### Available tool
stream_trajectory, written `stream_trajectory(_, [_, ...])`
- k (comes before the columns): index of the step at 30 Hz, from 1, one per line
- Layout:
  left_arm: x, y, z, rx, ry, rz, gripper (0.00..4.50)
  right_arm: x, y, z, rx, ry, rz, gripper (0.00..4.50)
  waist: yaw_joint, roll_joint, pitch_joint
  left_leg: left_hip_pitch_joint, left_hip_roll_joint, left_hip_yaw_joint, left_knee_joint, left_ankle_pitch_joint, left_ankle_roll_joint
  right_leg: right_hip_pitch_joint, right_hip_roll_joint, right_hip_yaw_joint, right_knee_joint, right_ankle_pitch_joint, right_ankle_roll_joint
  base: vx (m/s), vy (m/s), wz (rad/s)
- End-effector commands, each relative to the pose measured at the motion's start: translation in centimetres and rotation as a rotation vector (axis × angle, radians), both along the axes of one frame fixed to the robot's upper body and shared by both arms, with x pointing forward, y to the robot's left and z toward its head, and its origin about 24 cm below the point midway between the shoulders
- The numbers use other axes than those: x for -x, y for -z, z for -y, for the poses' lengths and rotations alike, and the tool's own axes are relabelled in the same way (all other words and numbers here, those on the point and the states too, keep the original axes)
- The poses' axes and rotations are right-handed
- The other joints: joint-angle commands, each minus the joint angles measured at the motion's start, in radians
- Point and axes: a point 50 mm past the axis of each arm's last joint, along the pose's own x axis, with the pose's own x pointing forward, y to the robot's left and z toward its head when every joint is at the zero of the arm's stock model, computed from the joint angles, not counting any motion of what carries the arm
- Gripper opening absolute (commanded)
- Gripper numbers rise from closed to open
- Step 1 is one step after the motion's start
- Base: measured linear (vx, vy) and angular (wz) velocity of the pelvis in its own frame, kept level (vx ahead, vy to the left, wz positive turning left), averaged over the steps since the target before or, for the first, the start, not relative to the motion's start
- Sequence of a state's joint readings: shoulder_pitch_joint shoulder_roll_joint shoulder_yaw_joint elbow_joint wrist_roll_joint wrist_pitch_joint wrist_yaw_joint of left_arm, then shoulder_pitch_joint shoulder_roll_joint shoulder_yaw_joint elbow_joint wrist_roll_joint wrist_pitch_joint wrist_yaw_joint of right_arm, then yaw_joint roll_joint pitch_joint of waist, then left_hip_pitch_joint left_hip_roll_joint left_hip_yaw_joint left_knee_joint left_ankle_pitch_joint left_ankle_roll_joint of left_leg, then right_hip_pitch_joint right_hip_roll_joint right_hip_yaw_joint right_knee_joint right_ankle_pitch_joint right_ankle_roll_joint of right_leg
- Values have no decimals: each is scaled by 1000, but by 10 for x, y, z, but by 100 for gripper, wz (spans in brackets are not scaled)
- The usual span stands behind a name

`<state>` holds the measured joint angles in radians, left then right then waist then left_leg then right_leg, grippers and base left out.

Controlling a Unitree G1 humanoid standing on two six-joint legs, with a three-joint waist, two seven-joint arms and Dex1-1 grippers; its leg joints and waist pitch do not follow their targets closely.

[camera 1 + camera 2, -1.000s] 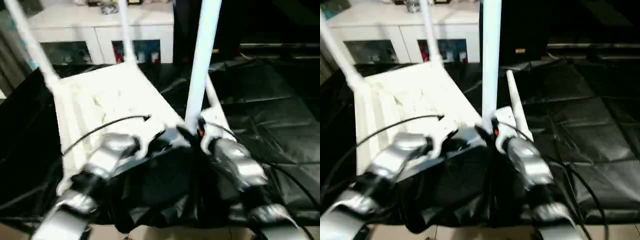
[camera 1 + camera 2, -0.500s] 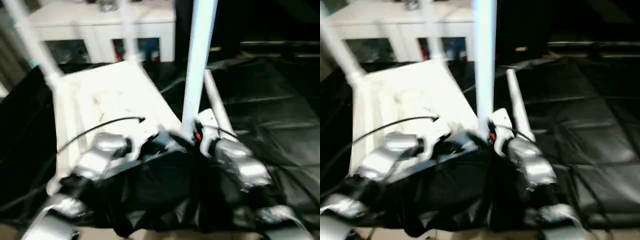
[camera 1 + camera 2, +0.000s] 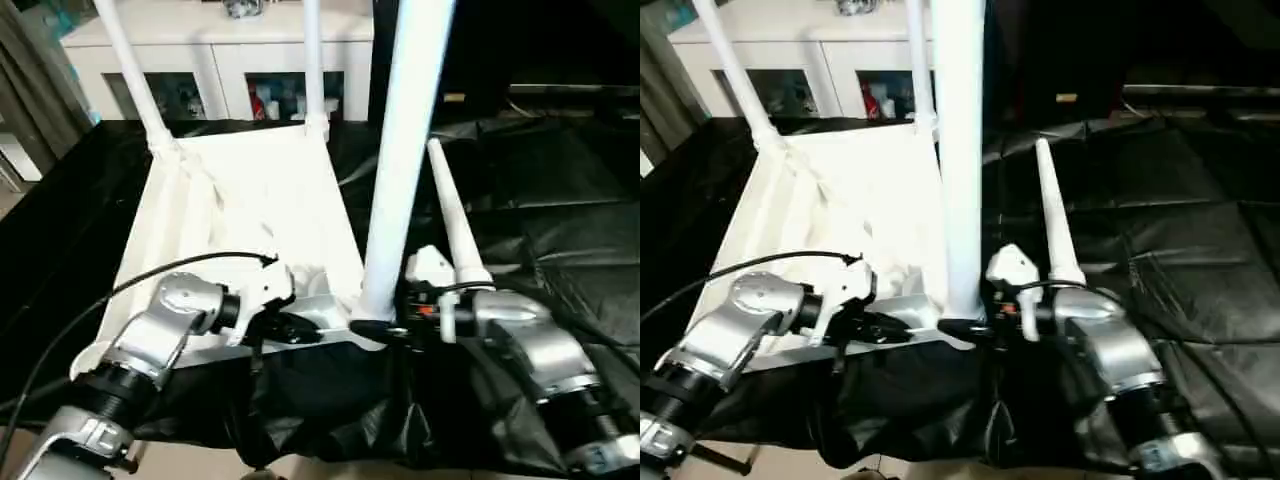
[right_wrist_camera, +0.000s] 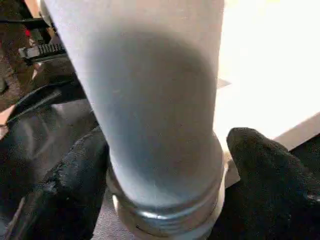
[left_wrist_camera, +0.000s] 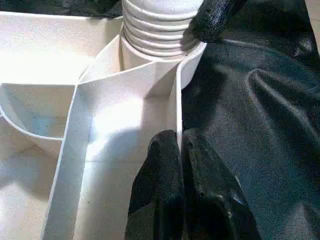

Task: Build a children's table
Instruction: Rotate leg to tighten

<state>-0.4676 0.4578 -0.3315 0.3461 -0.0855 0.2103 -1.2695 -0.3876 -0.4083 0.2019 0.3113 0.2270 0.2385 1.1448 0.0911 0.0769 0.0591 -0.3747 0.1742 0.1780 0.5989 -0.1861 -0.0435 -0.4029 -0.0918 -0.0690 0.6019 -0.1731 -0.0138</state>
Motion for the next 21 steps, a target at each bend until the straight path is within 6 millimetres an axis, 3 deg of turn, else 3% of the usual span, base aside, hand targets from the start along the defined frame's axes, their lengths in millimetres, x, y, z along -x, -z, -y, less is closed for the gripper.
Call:
stream_trajectory(1, [3,-8,5,33,66,16,0,1,-4,-1,-3,-18,11,347,0,-11,-72,10,52,-18,-76,-230,43,49,-58,43,-69,-260,-221,0,0,0])
stream_trajectory(2, [3,-8,6,35,56,20,0,1,-2,-2,-3,-23,2,328,1,-15,-73,8,52,-17,-74,-208,51,49,-58,43,-66,-230,-228,0,0,0])
stream_trajectory(7, [2,-7,7,37,30,27,0,1,1,-6,-15,-8,-13,302,3,-12,-74,8,52,-16,-72,-191,61,48,-57,42,-63,-211,-236,0,0,0])
stream_trajectory(13, [-9,-4,14,19,-78,60,0,-6,15,-9,24,156,-4,277,-5,-14,-67,9,48,-18,-78,-245,29,46,-59,42,-77,-321,-201,0,0,0])
stream_trajectory(14, [-20,-4,23,26,-175,88,0,-15,26,-10,42,333,-28,276,-9,-15,-65,10,46,-18,-80,-258,22,45,-59,43,-80,-348,-190,0,0,0])
stream_trajectory(18, [-30,-5,33,31,-245,110,0,-20,34,-13,43,466,-67,274,-17,-17,-63,16,44,-24,-85,-297,-8,45,-61,40,-90,-434,-155,0,0,0])
stream_trajectory(19, [-41,-8,50,47,-331,126,0,-25,40,-26,37,574,-87,274,-24,0,-62,17,41,-23,-85,-322,-12,40,-59,39,-93,-440,-151,0,0,0])
stream_trajectory(21, [-48,-10,63,57,-389,137,0,-30,43,-38,32,647,-96,274,-31,-10,-64,24,37,-26,-83,-344,-28,41,-58,35,-97,-452,-149,0,0,0])
